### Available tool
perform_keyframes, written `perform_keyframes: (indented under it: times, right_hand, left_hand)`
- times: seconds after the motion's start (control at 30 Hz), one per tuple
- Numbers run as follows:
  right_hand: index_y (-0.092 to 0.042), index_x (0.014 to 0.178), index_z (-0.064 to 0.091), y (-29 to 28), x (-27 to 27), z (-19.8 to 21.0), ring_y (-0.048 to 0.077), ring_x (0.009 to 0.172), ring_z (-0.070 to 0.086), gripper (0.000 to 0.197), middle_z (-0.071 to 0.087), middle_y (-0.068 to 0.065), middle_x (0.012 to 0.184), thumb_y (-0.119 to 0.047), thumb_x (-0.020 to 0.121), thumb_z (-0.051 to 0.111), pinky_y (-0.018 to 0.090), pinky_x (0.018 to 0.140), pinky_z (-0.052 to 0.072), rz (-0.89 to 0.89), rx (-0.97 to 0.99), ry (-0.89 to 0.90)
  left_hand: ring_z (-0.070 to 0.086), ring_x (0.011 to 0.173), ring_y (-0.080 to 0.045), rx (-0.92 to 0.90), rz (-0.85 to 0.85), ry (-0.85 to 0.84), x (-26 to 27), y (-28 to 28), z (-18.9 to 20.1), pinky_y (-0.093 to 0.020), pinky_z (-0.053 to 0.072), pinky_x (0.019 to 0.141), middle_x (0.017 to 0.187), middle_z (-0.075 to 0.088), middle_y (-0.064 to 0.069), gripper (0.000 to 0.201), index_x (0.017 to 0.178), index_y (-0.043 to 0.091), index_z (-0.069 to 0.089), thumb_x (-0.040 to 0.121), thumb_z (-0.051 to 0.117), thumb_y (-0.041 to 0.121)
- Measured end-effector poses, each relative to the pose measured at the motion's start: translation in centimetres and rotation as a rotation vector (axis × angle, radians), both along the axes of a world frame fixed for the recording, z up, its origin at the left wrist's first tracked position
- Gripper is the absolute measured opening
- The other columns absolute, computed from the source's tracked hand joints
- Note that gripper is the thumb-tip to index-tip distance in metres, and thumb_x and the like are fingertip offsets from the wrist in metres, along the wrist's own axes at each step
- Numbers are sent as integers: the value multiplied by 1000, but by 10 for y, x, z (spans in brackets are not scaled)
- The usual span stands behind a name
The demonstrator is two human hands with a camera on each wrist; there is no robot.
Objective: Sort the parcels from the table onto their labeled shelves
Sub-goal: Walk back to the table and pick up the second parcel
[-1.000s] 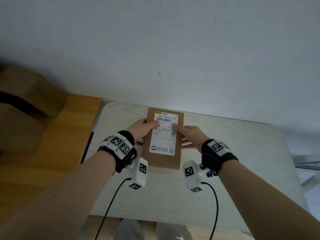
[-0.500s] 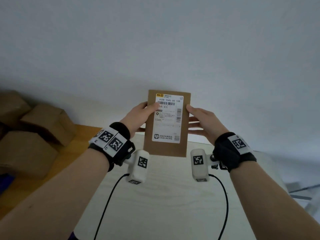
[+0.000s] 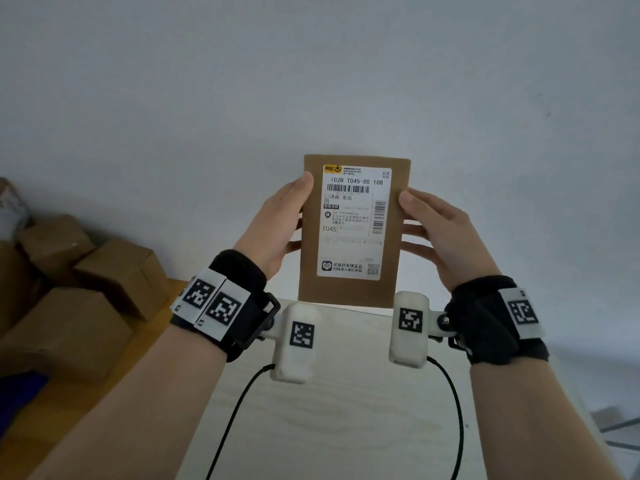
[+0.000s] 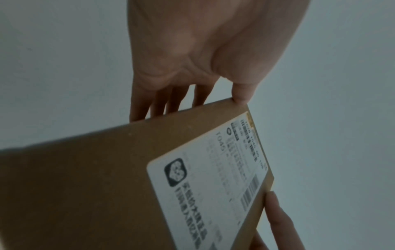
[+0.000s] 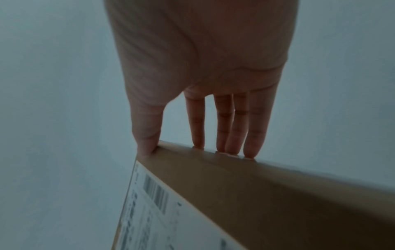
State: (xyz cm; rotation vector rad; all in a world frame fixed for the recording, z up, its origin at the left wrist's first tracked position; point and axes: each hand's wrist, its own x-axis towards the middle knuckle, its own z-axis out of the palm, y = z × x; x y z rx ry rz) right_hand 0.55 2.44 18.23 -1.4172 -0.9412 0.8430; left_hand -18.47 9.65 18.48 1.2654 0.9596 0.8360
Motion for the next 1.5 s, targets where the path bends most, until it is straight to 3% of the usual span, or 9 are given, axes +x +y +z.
perform_keyframes:
  times: [0.3,0.57,1.07,1.2,1.33,1.5]
  right_hand:
    - [-23,122,67,-3,-12,16,4,77,69,35,74,-10,93,-33,88,62,23,74,55,14,92,-8]
    - [-24,120,68,-1,-19,18,9,85,68,34,75,-9,94,-32,88,63,23,74,54,-2,113,-11]
    - [-27,114,68,3,-30,21,0,74,70,28,75,-14,84,-31,88,63,17,66,56,-7,113,-11]
    - [-24,115,69,6,-33,23,1,72,70,29,75,-12,86,-33,88,63,19,68,56,-6,84,-22]
    - [-17,114,70,8,-32,26,8,76,69,34,74,-6,90,-38,89,60,19,67,56,-35,49,-10]
    - [-6,116,64,6,-31,20,14,84,68,42,73,1,97,-37,88,61,23,70,54,-71,-25,41]
  left_hand:
    - [60,101,-13,33,24,-96,-9,-4,15,-32,48,80,102,67,10,48,129,25,59,98,36,52]
    - [61,90,-10,17,25,-141,-15,-3,17,-29,47,75,93,67,9,46,126,23,61,98,36,50]
    - [60,86,-11,-1,32,-185,-24,1,16,-29,47,73,89,66,7,38,113,24,63,98,37,49]
    - [59,98,-14,23,32,-148,-29,5,14,-32,46,80,97,66,8,44,123,24,62,98,37,50]
    - [61,106,-13,56,6,-91,-32,9,9,-34,49,88,106,67,11,40,125,32,61,99,37,49]
    - [62,111,-13,97,-38,-21,-35,13,0,-32,49,88,117,68,10,39,131,39,56,99,36,48]
